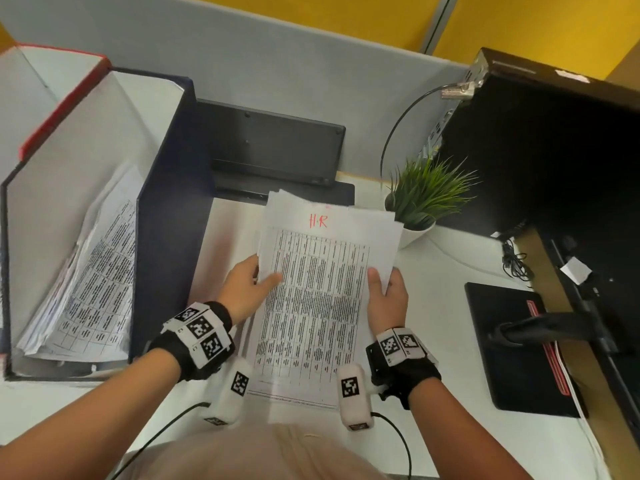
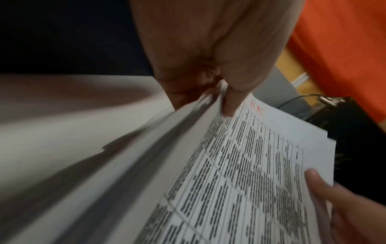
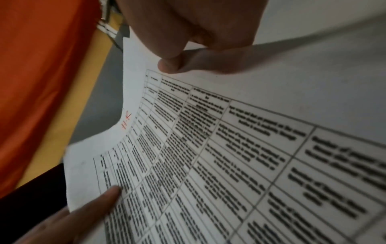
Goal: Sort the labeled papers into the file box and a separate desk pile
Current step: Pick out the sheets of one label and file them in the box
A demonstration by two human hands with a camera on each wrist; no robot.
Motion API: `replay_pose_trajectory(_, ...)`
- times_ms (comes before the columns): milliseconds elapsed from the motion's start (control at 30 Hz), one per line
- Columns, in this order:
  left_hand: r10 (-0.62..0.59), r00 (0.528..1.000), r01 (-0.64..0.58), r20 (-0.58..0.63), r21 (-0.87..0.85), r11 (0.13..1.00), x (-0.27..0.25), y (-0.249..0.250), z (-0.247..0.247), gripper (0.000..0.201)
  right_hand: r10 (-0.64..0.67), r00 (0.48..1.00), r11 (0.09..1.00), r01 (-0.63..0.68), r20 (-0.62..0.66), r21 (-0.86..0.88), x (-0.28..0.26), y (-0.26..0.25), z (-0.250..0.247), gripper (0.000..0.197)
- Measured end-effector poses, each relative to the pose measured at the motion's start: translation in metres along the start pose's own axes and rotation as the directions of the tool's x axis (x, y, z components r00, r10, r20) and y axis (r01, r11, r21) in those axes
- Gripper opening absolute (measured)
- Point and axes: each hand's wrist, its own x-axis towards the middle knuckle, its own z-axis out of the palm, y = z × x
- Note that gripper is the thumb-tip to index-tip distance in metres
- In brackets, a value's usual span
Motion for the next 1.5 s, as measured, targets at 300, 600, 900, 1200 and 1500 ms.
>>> replay_pose_trajectory(300, 0.366, 0.888, -0.424, -0.279, -0.188, 0.886, -0.009, 0.049, -0.016, 0.027, -0.289, 0.957, 0.905, 0.285, -0.036, 0.315, -0.006, -0.072, -0.003, 0.029)
replay_pose_trajectory(600, 0.178, 0.948, -0.231, -0.263, -0.190, 0.954, -0.003, 0.019, -0.003, 0.020, -0.105, 0.993, 0.951, 0.084, 0.054, 0.297, -0.014, -0.052, 0.007, 0.026)
replay_pose_trajectory(900, 0.065, 0.955, -0.078, -0.289, -0.034, 0.996, -0.001, 0.009, 0.015, 0.028, -0.019, 0.997, 0.961, -0.002, 0.076, 0.277, -0.019, -0.034, 0.029, 0.031)
replay_pose_trajectory(1200, 0.083, 0.930, -0.083, -0.358, 0.014, 0.996, -0.008, 0.073, -0.049, 0.035, -0.242, 0.948, 0.952, 0.191, 0.204, 0.240, 0.004, -0.048, 0.017, 0.036)
replay_pose_trajectory(1500, -0.055, 0.892, 0.044, -0.449, -0.036, 0.998, -0.057, 0.094, -0.197, 0.028, -0.012, 0.964, 0.994, 0.041, 0.265, -0.104, 0.010, 0.008, 0.002, 0.043)
